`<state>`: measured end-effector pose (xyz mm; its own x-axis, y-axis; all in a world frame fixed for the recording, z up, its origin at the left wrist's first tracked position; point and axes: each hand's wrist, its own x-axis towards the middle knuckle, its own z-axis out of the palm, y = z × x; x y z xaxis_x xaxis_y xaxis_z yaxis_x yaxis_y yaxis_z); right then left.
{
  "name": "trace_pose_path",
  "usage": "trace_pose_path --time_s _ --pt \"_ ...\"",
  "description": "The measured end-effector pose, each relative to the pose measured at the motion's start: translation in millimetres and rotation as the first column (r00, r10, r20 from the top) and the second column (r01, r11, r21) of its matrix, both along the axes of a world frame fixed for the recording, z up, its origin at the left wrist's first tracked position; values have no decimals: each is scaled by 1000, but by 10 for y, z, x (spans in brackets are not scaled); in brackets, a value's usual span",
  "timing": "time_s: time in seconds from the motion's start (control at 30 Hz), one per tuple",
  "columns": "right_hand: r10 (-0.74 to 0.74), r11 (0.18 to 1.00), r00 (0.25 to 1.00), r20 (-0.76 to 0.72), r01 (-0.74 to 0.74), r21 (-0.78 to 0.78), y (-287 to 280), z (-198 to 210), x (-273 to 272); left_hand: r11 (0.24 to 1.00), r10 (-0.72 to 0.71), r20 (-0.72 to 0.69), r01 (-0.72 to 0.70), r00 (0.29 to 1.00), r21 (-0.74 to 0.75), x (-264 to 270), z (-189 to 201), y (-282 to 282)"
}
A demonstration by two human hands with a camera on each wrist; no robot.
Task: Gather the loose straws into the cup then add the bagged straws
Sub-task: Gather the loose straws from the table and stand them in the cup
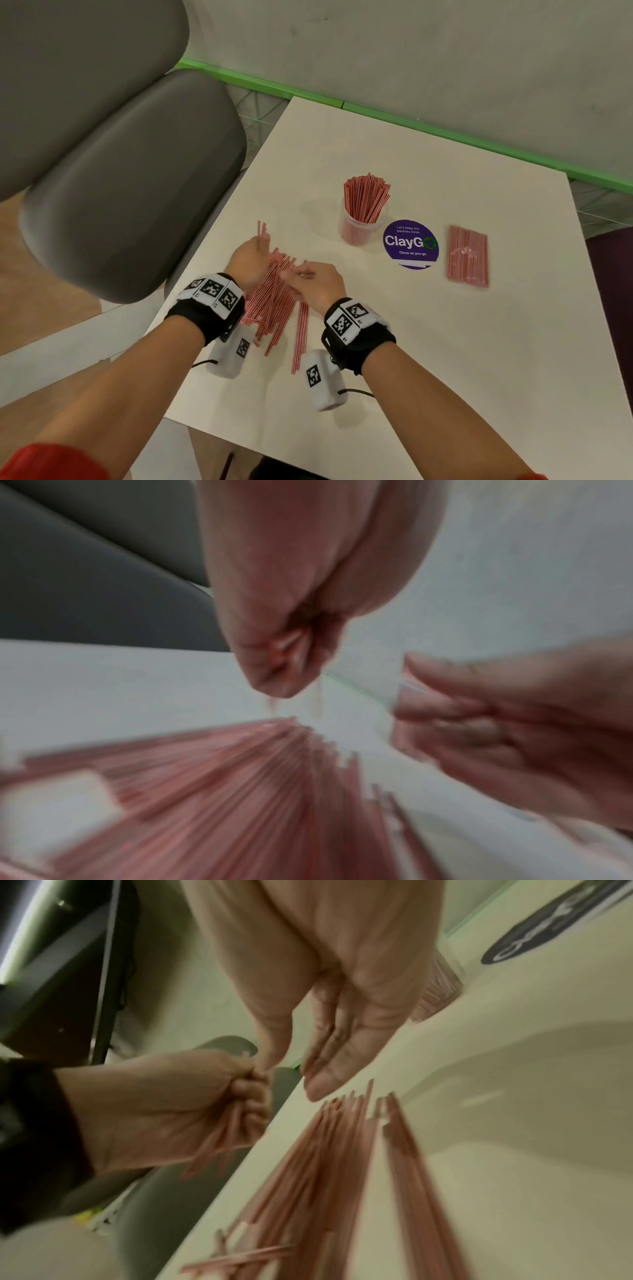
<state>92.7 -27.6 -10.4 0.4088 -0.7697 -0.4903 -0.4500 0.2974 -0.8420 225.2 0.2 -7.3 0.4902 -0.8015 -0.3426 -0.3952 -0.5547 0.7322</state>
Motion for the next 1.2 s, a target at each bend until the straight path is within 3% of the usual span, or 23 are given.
trace_pose_path --time_s 0.07,0.13,0.23,0.43,0.63,0.8,1.0,1.2 --pt "40 992 967 -250 -68 -107 -39 -28 -107 997 23 190 -36 981 63 159 -39 55" --pt "120 977 887 -446 -186 -107 -75 -81 -200 991 -19 313 -24 950 134 316 -142 146" --pt "203 968 809 -551 -251 -12 -49 -157 -249 966 -78 408 -32 909 257 404 -262 287" --pt "112 994 896 -430 -98 54 120 -233 -78 963 -91 456 -39 885 268 156 -320 355" --pt "-56 995 942 -332 79 55 126 -266 45 958 -153 446 22 882 286 -157 -329 303" --pt "-156 970 963 -221 191 152 133 -468 106 947 -237 430 107 871 304 -336 -359 237" --pt "-155 963 976 -154 184 196 133 -357 7 925 -301 322 192 898 327 -401 -368 199" --pt "-270 933 962 -22 268 240 119 -284 26 932 -279 57 256 958 258 -355 -324 135"
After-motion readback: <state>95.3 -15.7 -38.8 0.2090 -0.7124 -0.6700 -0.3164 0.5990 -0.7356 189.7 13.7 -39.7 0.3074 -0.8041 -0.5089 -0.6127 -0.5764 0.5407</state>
